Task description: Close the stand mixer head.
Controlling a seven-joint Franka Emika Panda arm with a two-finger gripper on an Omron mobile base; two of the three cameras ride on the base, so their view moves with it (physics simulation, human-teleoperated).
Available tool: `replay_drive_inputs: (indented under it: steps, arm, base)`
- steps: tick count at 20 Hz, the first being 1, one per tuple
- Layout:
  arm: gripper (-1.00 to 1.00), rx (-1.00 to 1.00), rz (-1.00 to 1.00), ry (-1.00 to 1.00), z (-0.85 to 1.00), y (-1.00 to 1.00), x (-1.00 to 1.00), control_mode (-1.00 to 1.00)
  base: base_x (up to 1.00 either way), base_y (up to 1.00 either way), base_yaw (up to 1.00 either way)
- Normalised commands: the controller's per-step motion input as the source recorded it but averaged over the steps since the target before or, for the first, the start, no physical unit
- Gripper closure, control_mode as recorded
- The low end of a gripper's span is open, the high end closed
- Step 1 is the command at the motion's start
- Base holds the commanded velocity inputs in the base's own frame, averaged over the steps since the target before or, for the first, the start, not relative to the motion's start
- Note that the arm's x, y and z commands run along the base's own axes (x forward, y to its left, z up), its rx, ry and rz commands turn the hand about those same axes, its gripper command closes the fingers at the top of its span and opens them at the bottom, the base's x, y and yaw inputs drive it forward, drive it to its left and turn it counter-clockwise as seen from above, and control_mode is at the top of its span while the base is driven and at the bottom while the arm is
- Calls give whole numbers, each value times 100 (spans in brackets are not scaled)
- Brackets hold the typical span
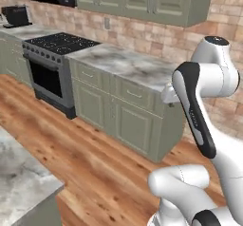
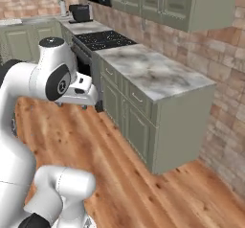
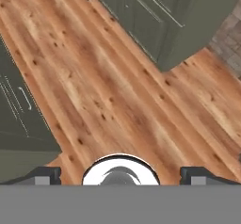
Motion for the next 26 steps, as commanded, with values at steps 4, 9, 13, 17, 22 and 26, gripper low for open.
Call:
replay_drive_inputs:
  steps: [4,9,13,17,22,26]
  arm:
    - [-100,0,0,0,0,0,0,100]
    - [-100,0,0,0,0,0,0,100]
    - [-100,0,0,0,0,0,0,100]
    - [-100,0,0,0,0,0,0,100]
    - [-100,0,0,0,0,0,0,100]
    - [-100,0,0,0,0,0,0,100]
  base:
    - [44,-11,57]
    - [61,-2,49]
    - [57,-10,45]
    - [18,-26,54]
    - [-7,-44,68]
    - [-12,-41,65]
